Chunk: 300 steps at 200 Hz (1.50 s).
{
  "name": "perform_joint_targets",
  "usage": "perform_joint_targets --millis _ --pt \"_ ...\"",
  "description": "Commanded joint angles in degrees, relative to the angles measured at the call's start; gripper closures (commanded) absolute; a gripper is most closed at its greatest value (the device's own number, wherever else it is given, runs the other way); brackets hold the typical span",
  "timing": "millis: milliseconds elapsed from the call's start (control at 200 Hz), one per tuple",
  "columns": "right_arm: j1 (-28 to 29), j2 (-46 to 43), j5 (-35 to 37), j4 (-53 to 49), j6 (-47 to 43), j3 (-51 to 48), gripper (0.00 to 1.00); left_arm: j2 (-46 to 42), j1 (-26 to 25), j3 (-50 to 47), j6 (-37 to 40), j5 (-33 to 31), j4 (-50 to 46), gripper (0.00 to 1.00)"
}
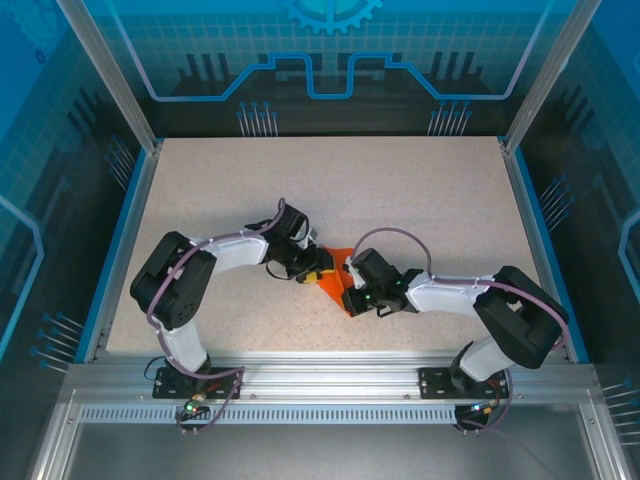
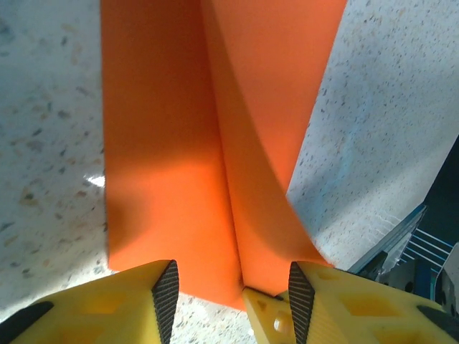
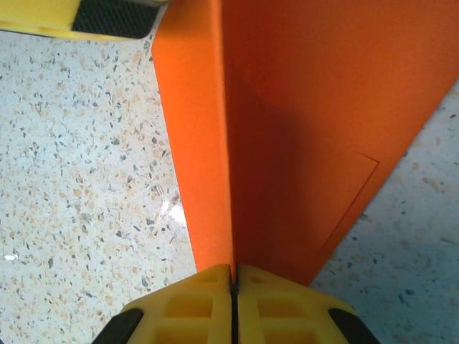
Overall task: Fold a paper plane with a square sheet of paper (fold left side to right side)
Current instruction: Fourth fold the wing at the center of the table.
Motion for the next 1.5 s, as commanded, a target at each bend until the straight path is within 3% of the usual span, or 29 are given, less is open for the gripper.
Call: perform_joint_targets --millis 0,205,745,1055,1230,1496 --pt "-0.95 0.2 -1.71 1.29 0.52 -0.7 0.92 2.18 -0.84 2.38 -0.48 1.42 0.73 0.51" --pt "-1.61 0.73 -2.32 1.83 0.79 -1.21 0.92 5.1 -1.54 4.26 -0.83 1.13 0.25 0.5" --pt "-3.54 -1.2 -6.68 2.85 0.35 -0.88 0.77 9.38 -1.66 5.26 -1.17 -1.65 -2.91 0.49" --pt "-13.33 -7.03 -18.93 9.88 4.33 -4.43 0.59 9.48 -1.67 5.35 -1.08 -1.78 -3.09 0.49" --pt "-18.07 -2.52 -25.04 13.34 7.56 -3.31 0.61 9.3 -1.61 5.35 -1.01 -1.81 -3.17 0.49" --pt "-18.49 5.59 -27.77 17.3 9.75 0.25 0.66 9.22 -1.67 5.17 -1.14 -1.83 -3.05 0.49"
